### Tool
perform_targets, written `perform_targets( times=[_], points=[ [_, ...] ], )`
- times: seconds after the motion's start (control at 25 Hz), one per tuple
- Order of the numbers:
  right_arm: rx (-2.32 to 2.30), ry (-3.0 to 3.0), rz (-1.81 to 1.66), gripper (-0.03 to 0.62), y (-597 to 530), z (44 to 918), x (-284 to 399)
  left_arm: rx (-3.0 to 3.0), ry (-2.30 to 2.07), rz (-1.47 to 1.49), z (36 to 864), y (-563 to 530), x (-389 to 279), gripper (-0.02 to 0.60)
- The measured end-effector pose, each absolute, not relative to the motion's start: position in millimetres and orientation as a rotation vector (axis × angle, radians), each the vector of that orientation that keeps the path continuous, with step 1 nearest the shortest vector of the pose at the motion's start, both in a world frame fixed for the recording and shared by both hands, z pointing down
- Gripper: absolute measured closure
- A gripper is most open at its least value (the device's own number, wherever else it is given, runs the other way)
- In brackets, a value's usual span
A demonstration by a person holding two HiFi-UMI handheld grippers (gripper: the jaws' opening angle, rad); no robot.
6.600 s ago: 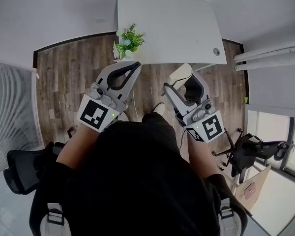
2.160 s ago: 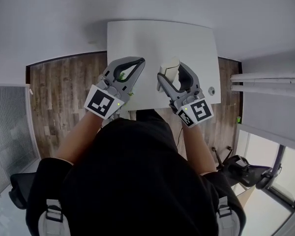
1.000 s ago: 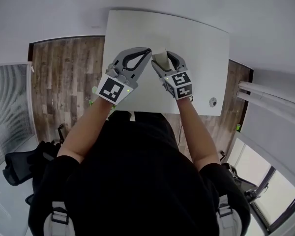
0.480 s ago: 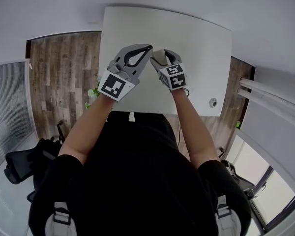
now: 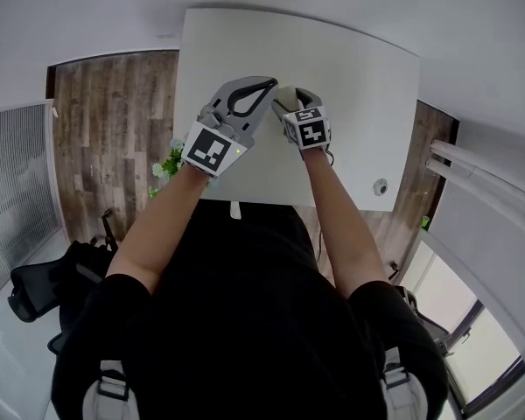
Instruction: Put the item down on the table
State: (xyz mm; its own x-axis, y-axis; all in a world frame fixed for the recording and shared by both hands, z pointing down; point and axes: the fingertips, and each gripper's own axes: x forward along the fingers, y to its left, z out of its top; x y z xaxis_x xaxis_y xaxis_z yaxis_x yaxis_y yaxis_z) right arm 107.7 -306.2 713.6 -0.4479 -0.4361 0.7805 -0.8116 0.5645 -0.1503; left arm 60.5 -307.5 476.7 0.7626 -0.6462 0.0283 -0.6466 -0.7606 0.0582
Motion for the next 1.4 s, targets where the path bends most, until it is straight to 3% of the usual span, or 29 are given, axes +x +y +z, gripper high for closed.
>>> perform_targets(
  times=[0.8, 1.4],
  points=[
    [0.946, -2.049, 0.716, 0.301, -315.1, 753.2, 102.9, 2.879, -1.082, 0.040, 480.4, -309.8, 66.4, 0.588],
    [1.121, -2.346, 0.631, 0.286, -294.5, 616.7, 112.2, 2.931, -1.112, 0.052, 427.6, -279.0, 58.4, 0.588]
  ],
)
